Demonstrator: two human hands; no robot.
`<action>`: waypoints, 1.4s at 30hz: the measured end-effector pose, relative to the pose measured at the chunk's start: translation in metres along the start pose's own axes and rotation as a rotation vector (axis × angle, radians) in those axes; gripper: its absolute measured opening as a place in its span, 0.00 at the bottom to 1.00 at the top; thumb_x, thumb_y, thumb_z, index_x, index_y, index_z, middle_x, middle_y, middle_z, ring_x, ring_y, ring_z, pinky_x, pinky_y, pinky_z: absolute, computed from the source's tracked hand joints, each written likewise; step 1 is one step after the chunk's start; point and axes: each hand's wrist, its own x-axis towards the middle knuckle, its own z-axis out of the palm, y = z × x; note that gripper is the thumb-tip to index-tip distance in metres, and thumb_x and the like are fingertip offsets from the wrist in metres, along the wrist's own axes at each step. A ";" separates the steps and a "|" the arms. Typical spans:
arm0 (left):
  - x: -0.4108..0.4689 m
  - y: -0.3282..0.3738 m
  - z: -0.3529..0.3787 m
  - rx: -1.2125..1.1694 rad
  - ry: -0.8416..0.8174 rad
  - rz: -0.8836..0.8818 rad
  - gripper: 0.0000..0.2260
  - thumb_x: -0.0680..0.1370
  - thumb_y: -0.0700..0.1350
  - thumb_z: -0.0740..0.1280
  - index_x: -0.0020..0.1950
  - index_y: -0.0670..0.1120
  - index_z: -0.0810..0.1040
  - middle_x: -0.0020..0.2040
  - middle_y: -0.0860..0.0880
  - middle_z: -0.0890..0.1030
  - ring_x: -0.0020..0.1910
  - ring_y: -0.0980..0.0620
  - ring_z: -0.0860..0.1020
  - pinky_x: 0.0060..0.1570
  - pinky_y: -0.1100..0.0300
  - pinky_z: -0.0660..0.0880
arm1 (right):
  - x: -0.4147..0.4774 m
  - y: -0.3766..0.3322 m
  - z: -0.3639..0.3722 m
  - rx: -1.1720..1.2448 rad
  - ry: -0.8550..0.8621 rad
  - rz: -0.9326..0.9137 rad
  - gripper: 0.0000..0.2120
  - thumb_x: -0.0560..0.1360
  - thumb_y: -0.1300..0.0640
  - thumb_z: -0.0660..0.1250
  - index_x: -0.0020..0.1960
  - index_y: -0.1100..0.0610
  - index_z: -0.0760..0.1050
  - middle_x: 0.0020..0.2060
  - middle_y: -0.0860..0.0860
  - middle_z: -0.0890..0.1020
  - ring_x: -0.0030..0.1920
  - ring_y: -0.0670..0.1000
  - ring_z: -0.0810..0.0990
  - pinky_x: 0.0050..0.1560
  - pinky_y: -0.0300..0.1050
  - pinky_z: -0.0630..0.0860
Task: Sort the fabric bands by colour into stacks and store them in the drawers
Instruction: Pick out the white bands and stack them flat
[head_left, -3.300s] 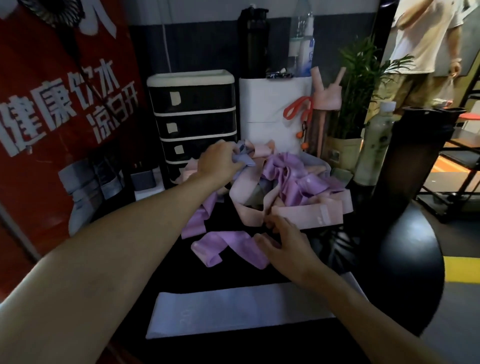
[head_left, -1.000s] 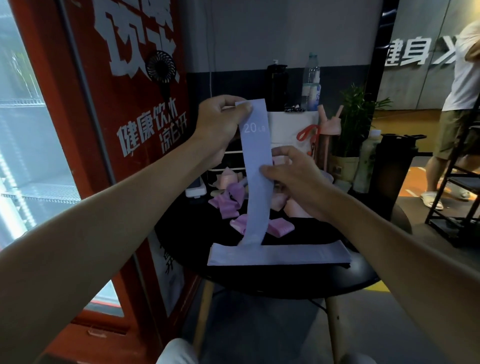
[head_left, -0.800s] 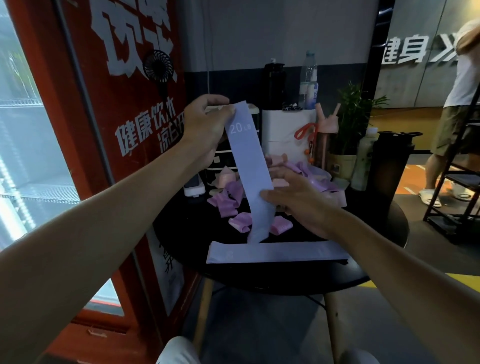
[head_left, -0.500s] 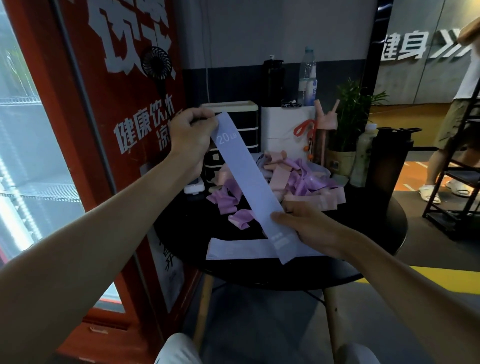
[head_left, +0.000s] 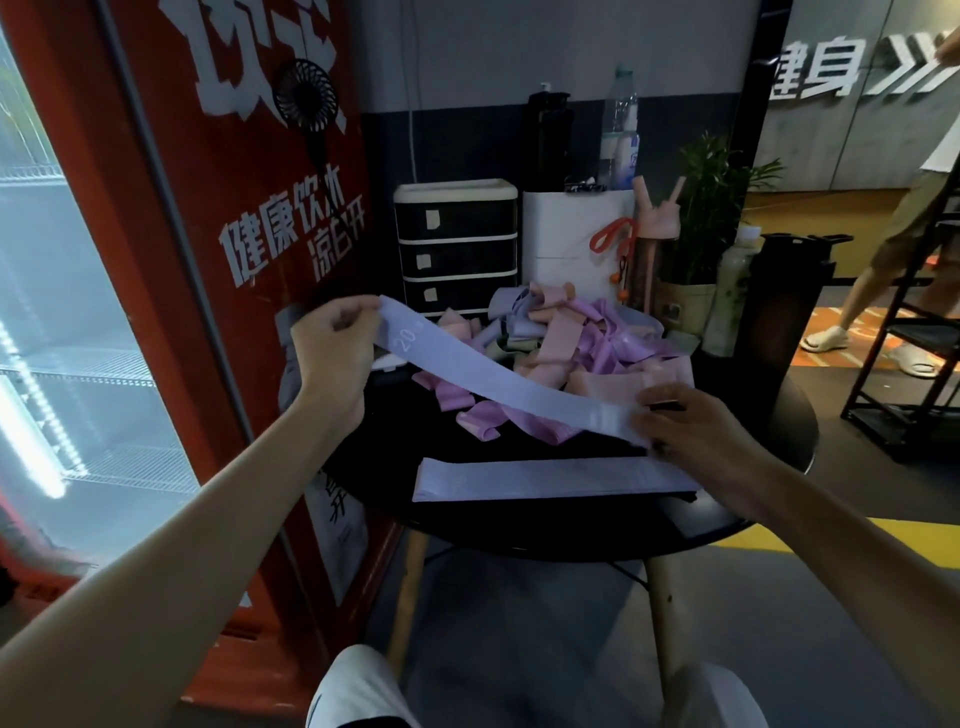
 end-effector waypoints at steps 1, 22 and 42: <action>-0.007 -0.007 -0.001 0.019 -0.008 -0.002 0.07 0.77 0.38 0.69 0.48 0.47 0.85 0.47 0.48 0.84 0.52 0.45 0.82 0.55 0.46 0.81 | 0.002 0.002 -0.003 0.005 0.056 -0.018 0.10 0.76 0.63 0.69 0.57 0.61 0.74 0.40 0.55 0.80 0.36 0.50 0.76 0.36 0.42 0.73; -0.083 -0.101 -0.013 0.397 -0.217 0.192 0.09 0.75 0.34 0.69 0.43 0.48 0.80 0.39 0.51 0.81 0.40 0.59 0.78 0.39 0.72 0.72 | 0.011 0.074 -0.021 -0.457 0.339 -0.310 0.04 0.76 0.62 0.68 0.49 0.55 0.74 0.36 0.50 0.79 0.39 0.50 0.77 0.39 0.43 0.73; -0.080 -0.114 -0.015 0.750 -0.386 0.477 0.15 0.71 0.56 0.63 0.50 0.49 0.80 0.49 0.55 0.72 0.51 0.54 0.70 0.54 0.60 0.66 | 0.011 0.077 -0.021 -0.746 0.375 -0.280 0.10 0.75 0.58 0.69 0.55 0.58 0.77 0.51 0.54 0.74 0.55 0.59 0.73 0.54 0.55 0.74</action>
